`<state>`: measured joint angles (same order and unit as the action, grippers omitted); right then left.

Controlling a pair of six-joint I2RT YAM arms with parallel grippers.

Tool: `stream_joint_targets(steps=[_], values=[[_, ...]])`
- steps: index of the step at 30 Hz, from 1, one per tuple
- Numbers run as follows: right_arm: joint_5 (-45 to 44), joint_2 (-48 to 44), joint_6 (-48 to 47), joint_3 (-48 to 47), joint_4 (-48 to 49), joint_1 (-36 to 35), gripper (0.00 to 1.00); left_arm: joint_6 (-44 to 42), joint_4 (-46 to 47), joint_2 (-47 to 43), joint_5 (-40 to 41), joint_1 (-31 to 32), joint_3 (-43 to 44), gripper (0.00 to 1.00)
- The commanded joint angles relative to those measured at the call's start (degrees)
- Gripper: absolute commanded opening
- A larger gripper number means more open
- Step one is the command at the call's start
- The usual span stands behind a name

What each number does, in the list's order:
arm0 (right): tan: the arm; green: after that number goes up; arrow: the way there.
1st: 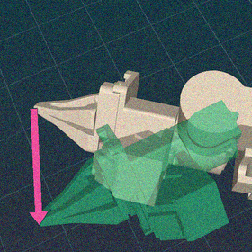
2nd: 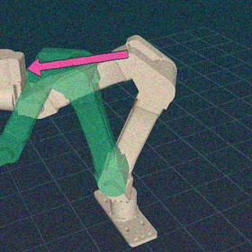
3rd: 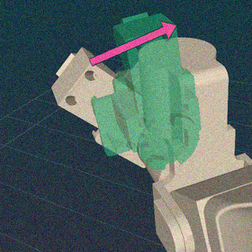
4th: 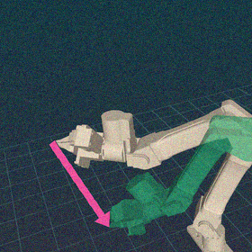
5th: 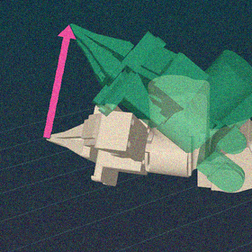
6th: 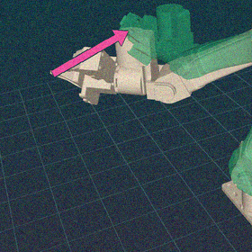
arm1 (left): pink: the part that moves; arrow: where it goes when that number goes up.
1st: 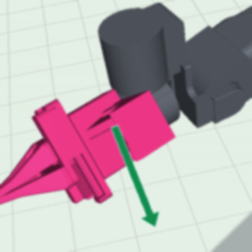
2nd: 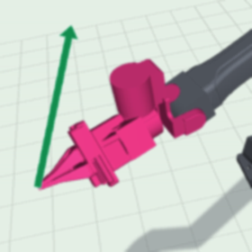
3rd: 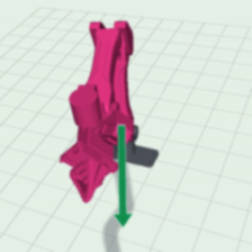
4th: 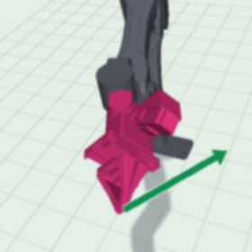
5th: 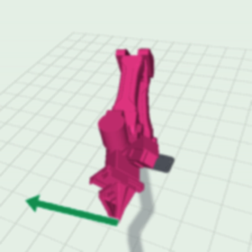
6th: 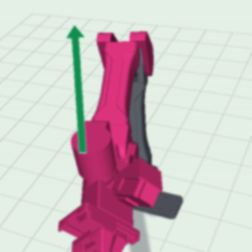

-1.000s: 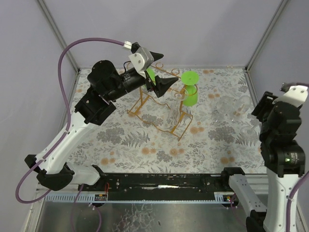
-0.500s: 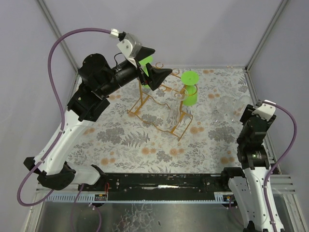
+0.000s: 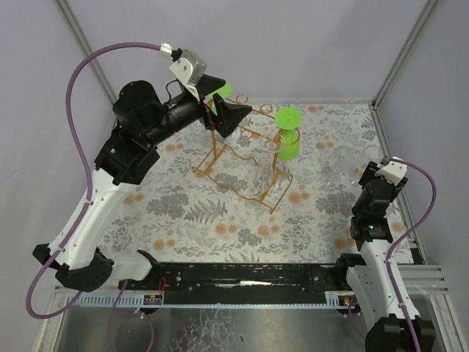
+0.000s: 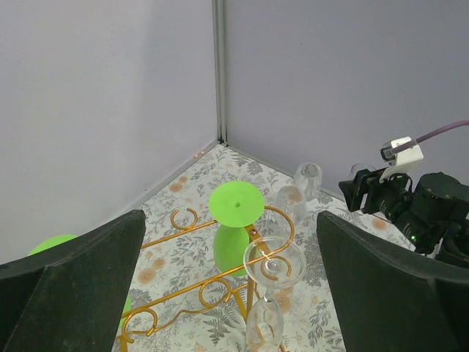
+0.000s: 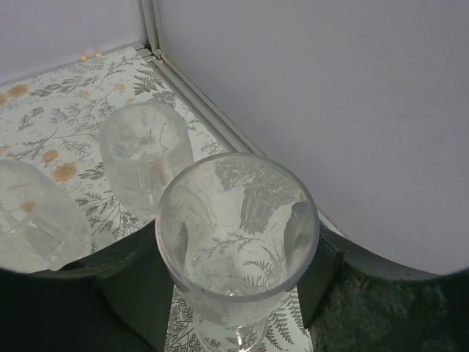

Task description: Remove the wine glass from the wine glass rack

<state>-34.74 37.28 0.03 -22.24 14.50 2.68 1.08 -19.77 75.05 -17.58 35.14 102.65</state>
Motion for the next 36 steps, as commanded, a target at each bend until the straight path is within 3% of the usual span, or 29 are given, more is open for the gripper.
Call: stream_joint_targets(steps=[1, 11, 17, 24, 30, 36], values=[[1.93, -0.66, 4.74, 3.51, 11.55, 2.92, 0.13, 1.07, 0.36, -1.38, -1.30, -0.76, -0.56, 1.00], [2.72, 1.26, 9.88, 6.33, 10.83, 4.60, 0.19, 1.22, 0.32, -1.80, -2.16, -1.60, -1.33, 1.00], [2.73, 0.42, 7.39, 6.65, 10.79, 4.71, 0.68, 1.56, 0.39, -2.18, -2.46, -1.82, -2.04, 1.00], [2.97, -0.54, 5.77, 4.42, 8.93, 4.79, 1.00, 2.02, 0.61, -1.84, -3.17, -1.97, -2.15, 1.00], [3.87, -2.65, 5.22, -1.80, 4.30, 4.79, 0.99, 2.33, 0.70, -1.96, -2.81, -2.00, -1.87, 1.00], [5.66, -4.60, 2.70, -17.80, -4.85, 4.77, 0.99, 2.39, 1.30, -2.17, -0.15, -2.54, -0.76, 1.00]])
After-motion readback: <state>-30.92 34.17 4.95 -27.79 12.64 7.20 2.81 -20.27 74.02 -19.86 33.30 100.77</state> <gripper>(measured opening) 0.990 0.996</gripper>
